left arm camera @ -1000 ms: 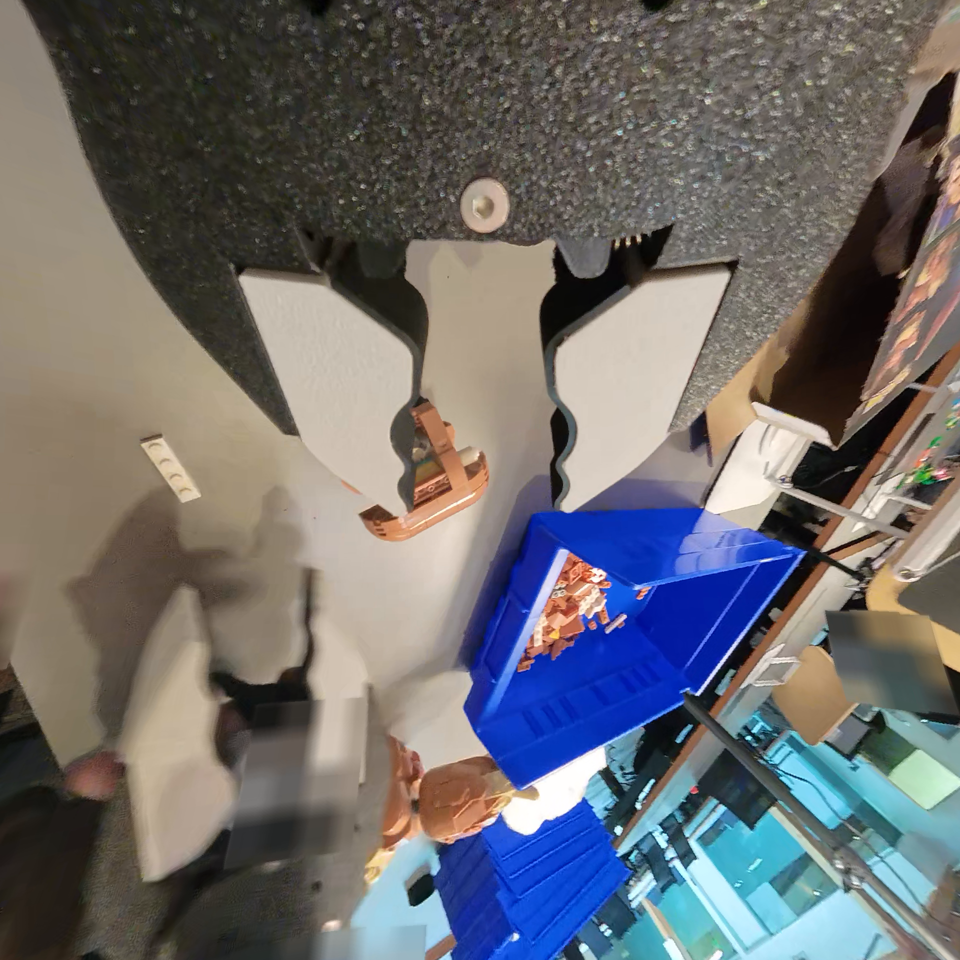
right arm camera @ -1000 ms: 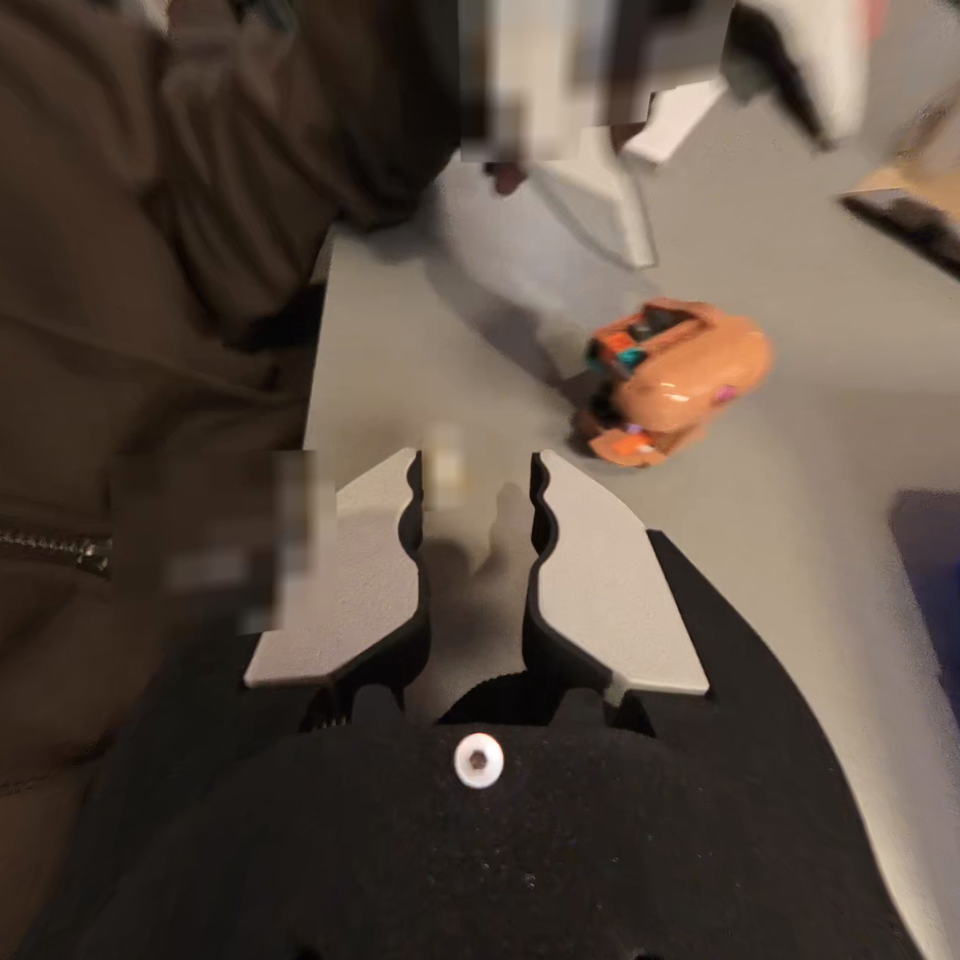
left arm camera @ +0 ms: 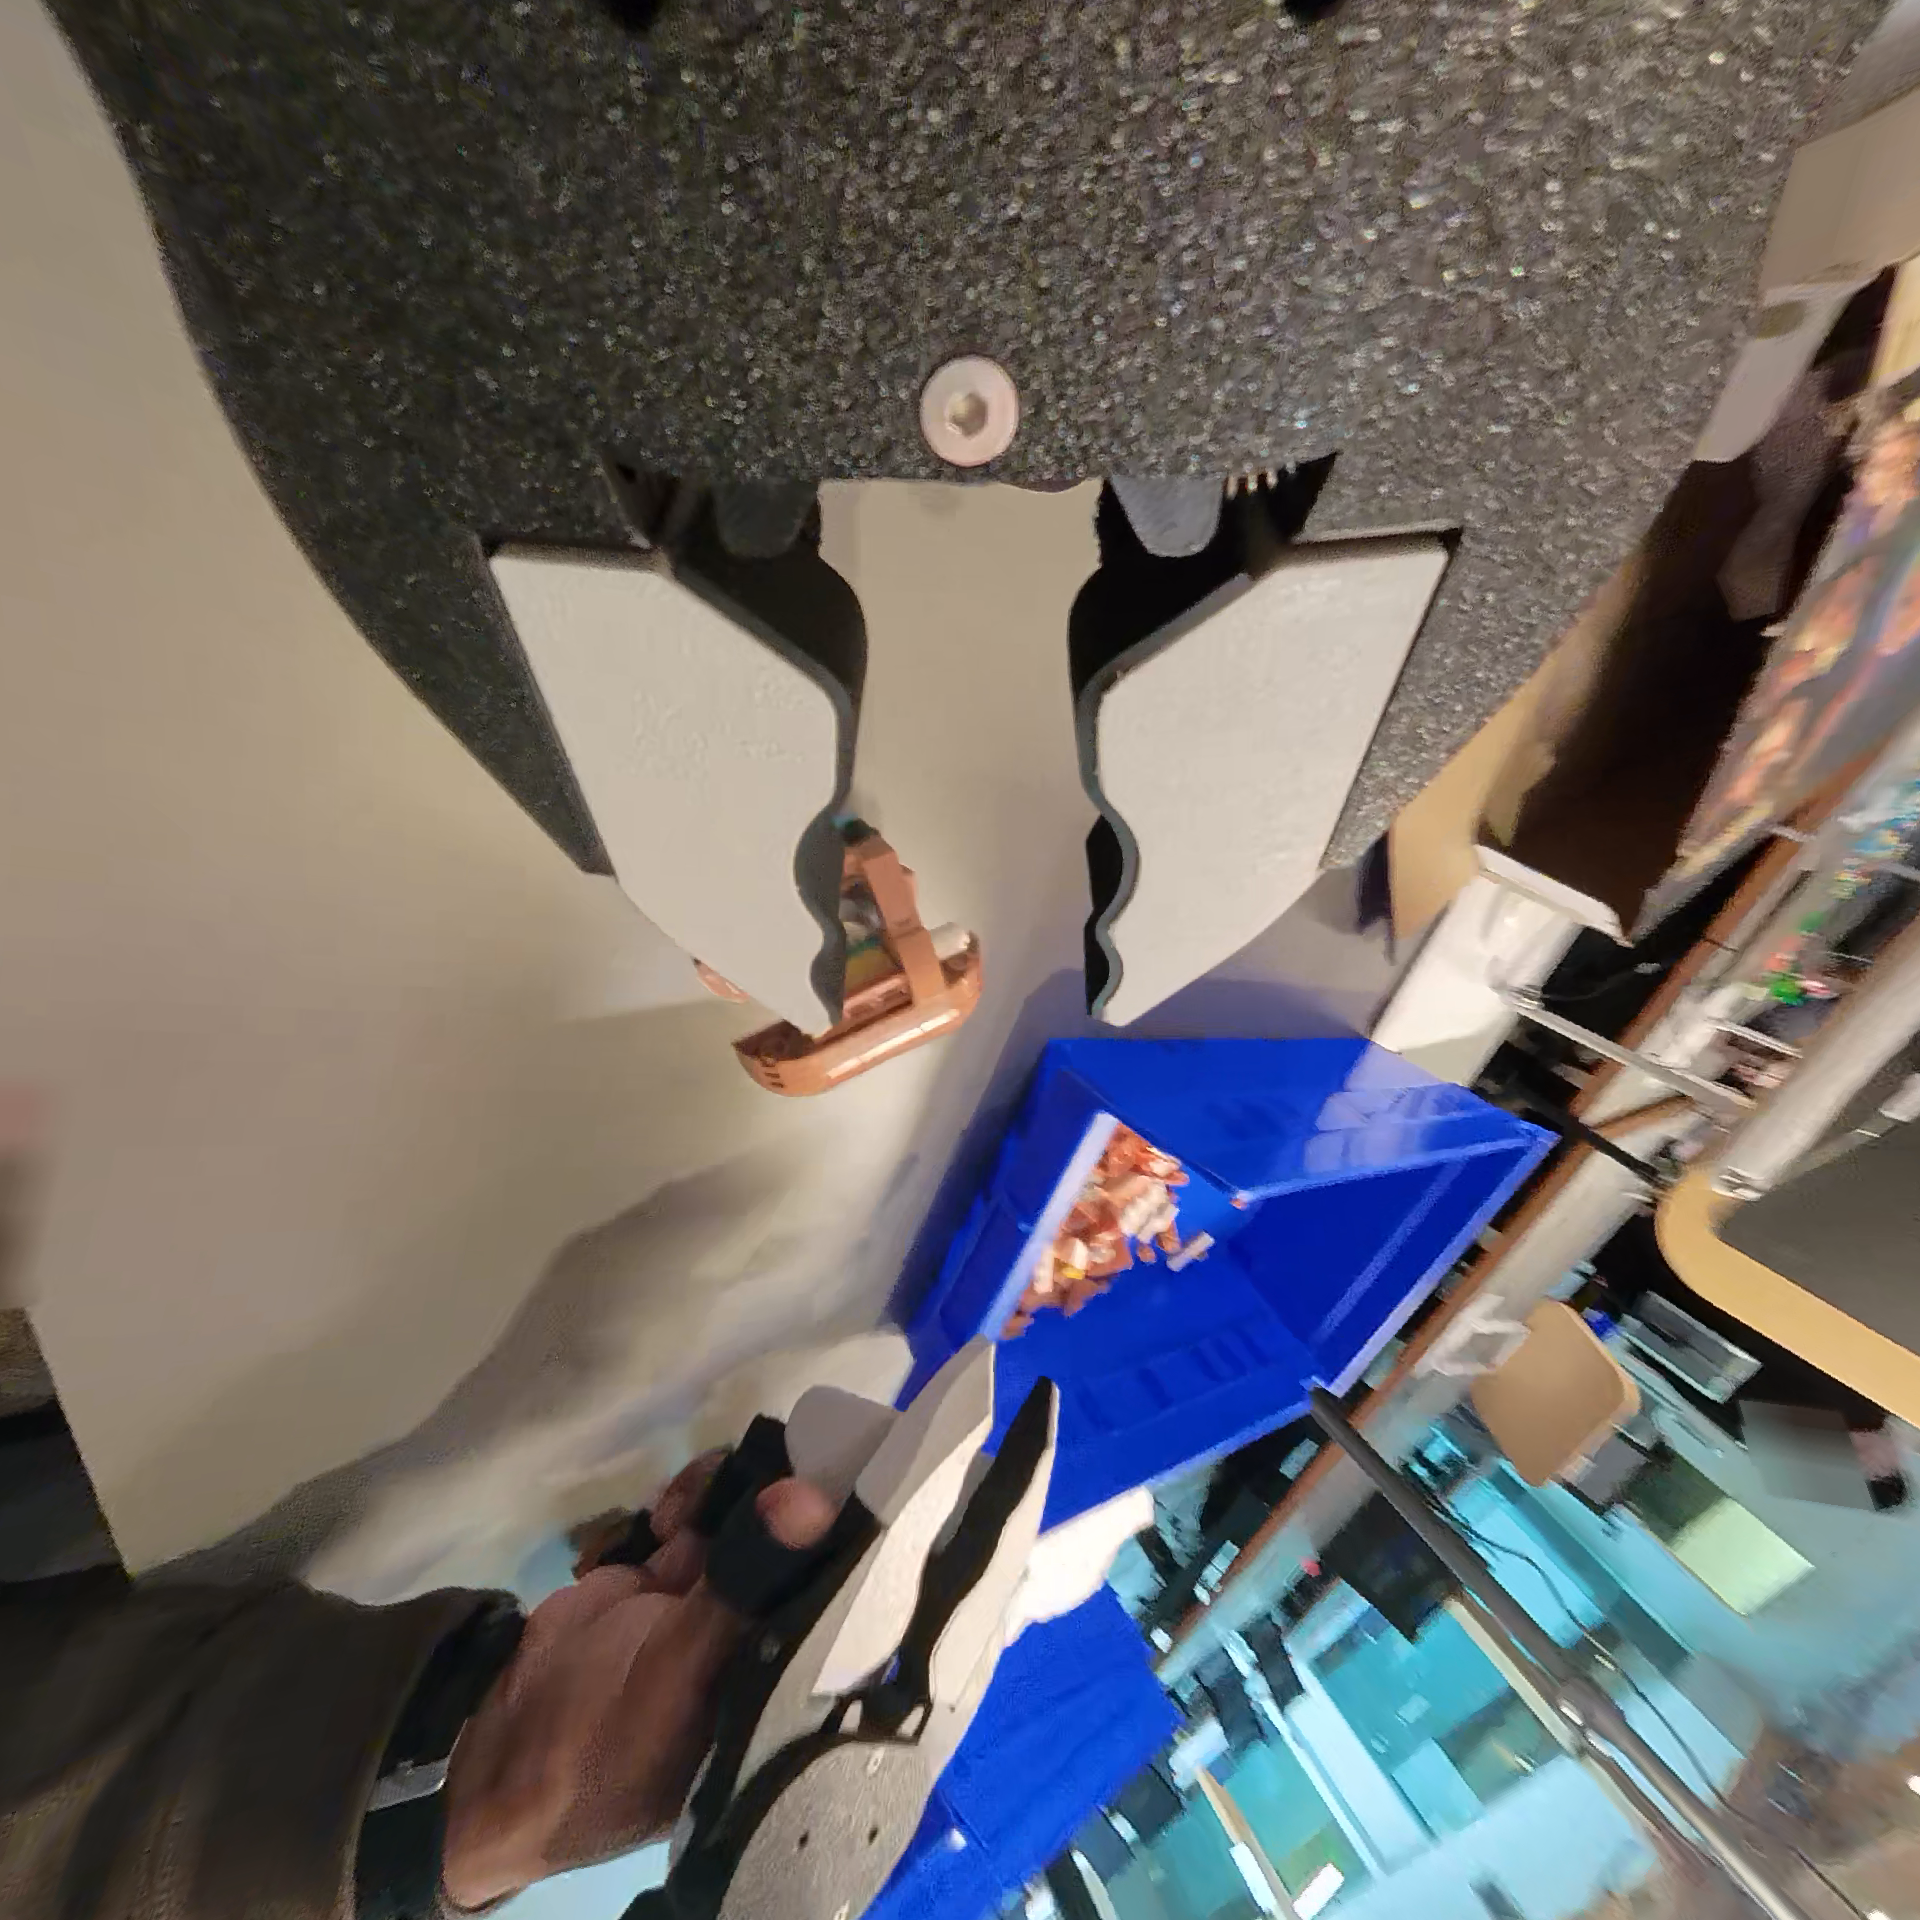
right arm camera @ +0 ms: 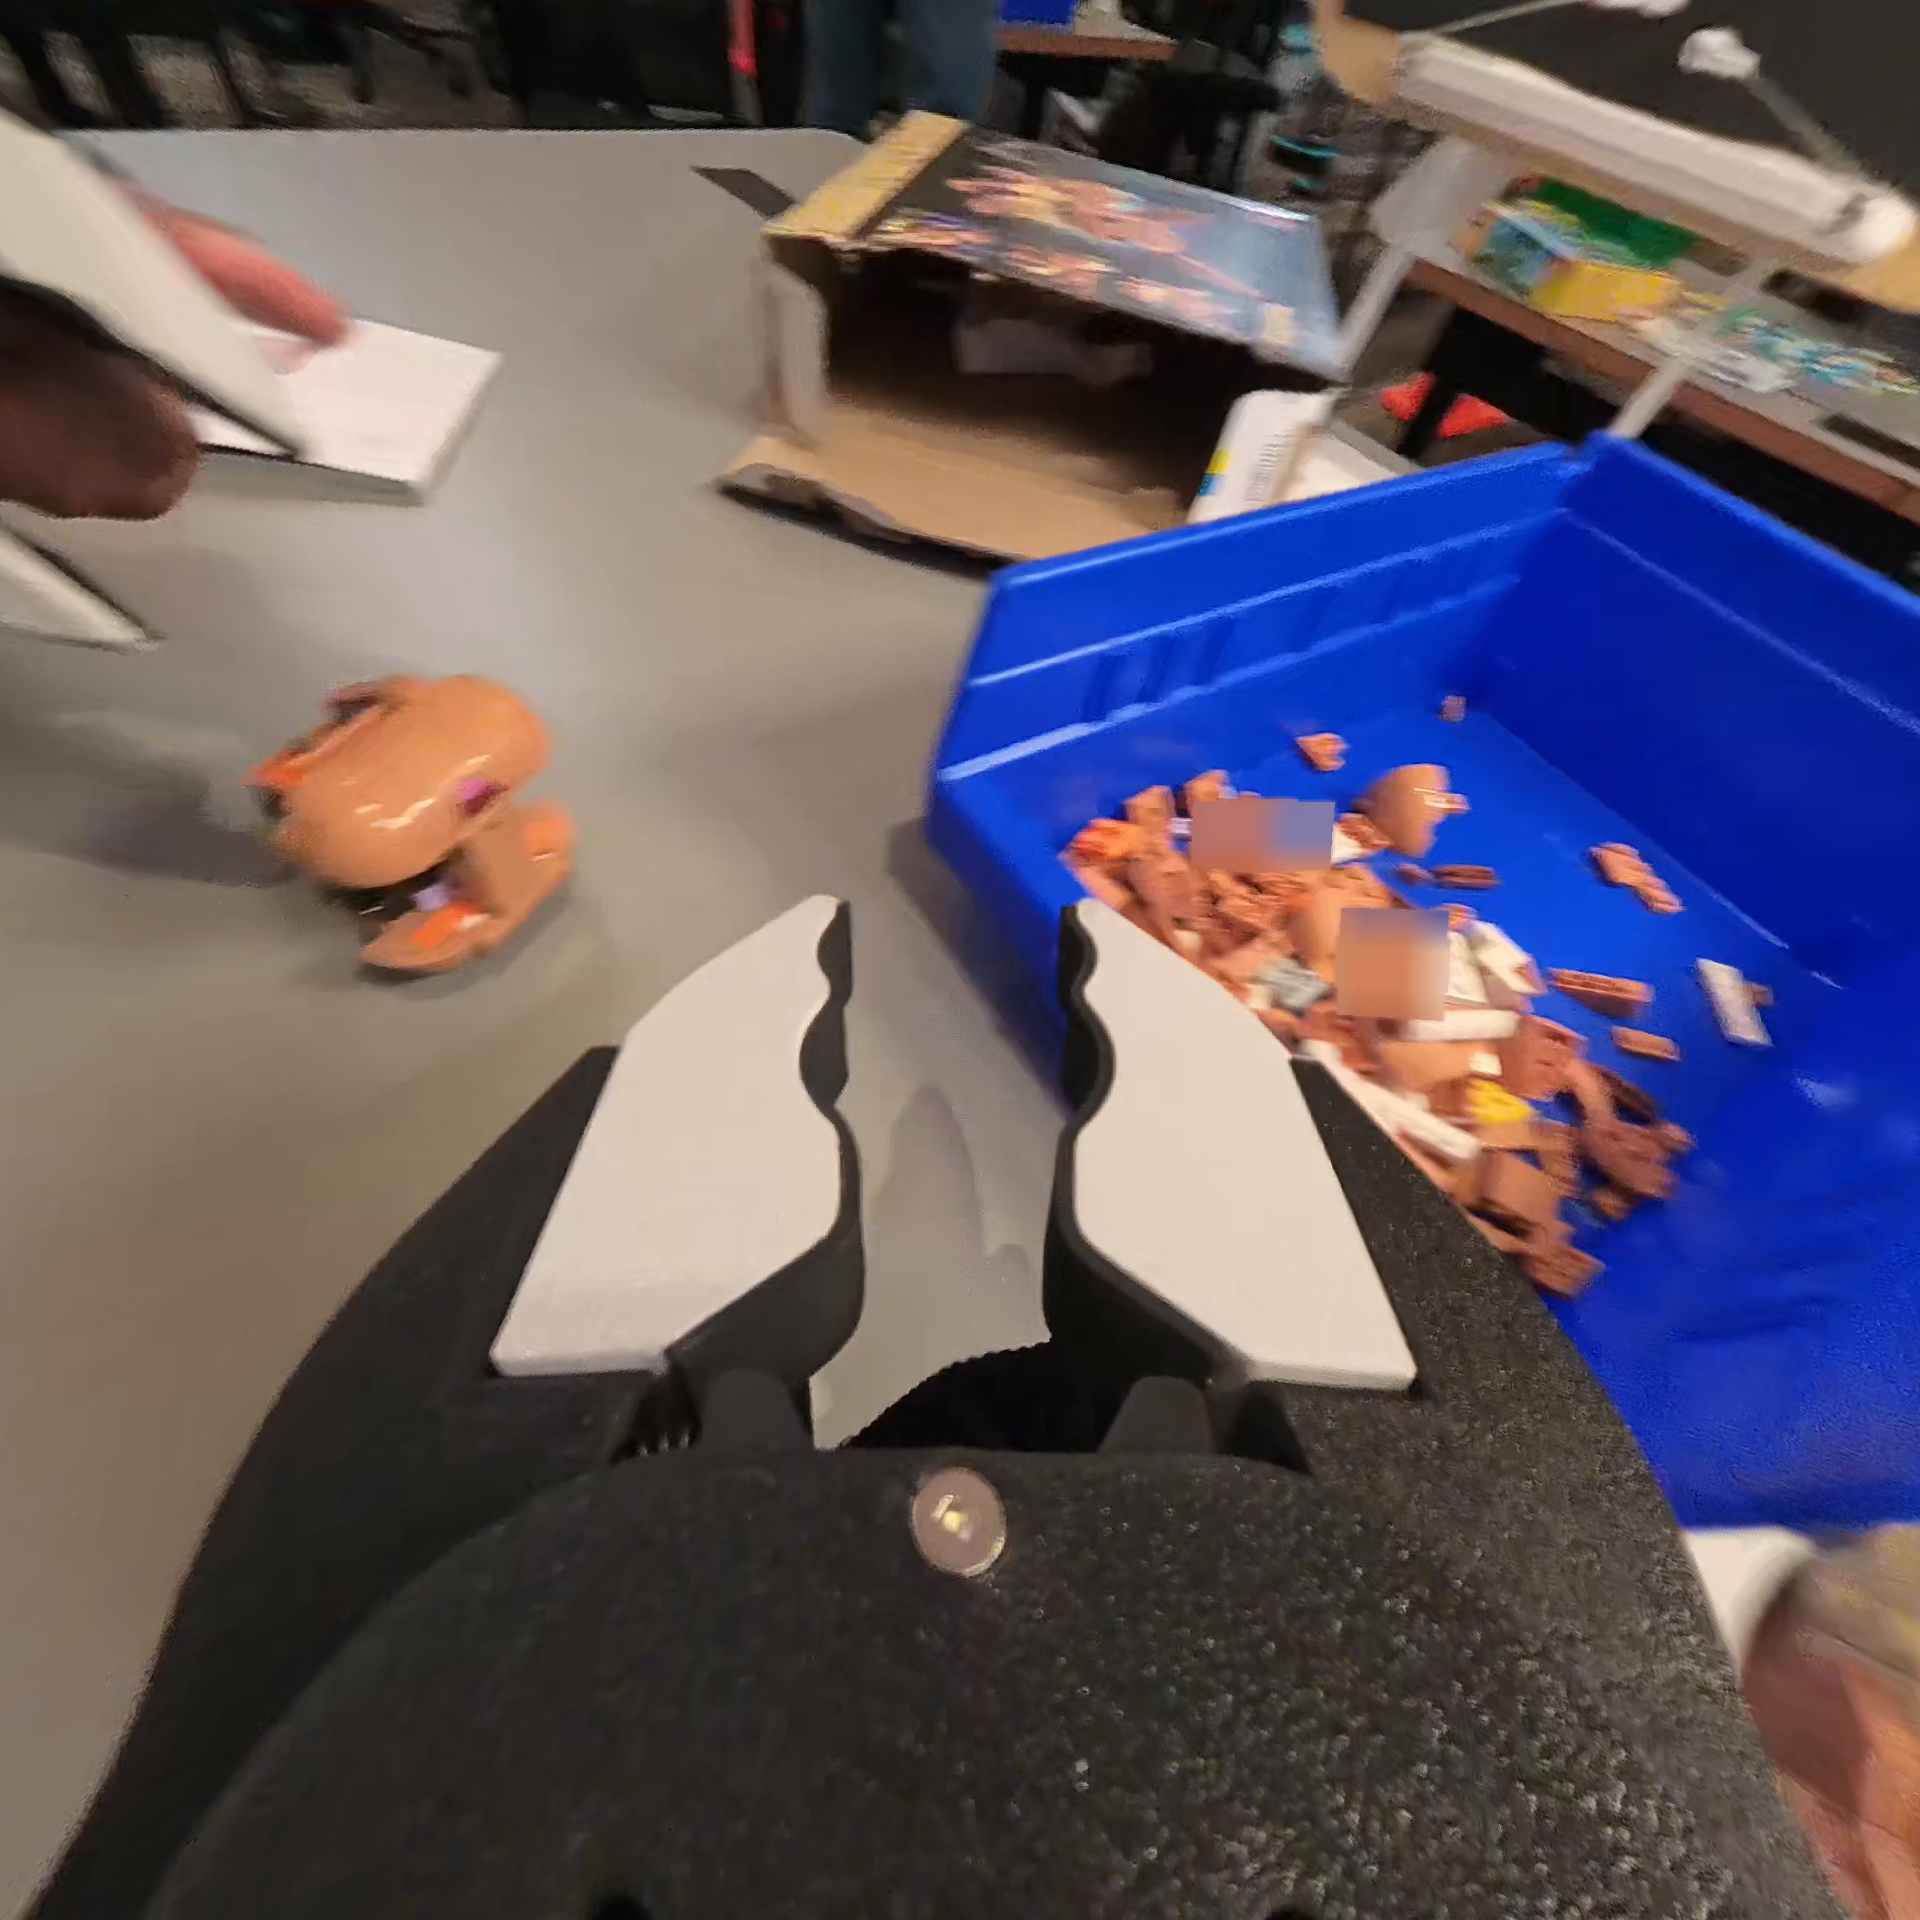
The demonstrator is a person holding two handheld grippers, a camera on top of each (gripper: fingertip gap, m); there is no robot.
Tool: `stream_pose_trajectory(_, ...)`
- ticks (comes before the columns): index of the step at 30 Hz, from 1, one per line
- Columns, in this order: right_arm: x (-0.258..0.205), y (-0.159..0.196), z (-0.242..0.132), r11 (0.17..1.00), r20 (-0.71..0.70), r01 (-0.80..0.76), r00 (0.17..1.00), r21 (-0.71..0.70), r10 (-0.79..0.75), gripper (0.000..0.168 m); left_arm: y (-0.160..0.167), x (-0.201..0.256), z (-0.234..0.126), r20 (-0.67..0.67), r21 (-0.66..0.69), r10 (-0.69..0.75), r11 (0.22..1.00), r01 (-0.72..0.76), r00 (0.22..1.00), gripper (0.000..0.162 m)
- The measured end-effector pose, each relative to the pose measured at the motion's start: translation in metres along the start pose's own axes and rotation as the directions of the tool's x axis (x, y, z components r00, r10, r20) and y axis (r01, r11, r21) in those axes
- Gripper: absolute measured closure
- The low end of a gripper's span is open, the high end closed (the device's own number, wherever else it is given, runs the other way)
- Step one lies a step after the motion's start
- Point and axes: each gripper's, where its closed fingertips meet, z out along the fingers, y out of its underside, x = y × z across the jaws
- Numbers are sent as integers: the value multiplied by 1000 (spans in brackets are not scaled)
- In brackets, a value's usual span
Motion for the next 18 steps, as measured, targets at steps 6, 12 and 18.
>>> stream_pose_trajectory(6, -90, 8, 13, 994, 256, 109, 961, -22, -100, 128, 24, 22, 6, -145, -135, -108, 987, 88, 984, 108)
stream_pose_trajectory(12, -123, 6, 36, 992, 295, 110, 951, -65, -86, 119, 38, 23, 26, -101, -242, -145, 963, 117, 984, 106)
stream_pose_trajectory(18, -129, -2, 44, 992, 265, 119, 958, -33, -106, 118, 52, 21, 42, -20, -338, -138, 933, 123, 990, 107)
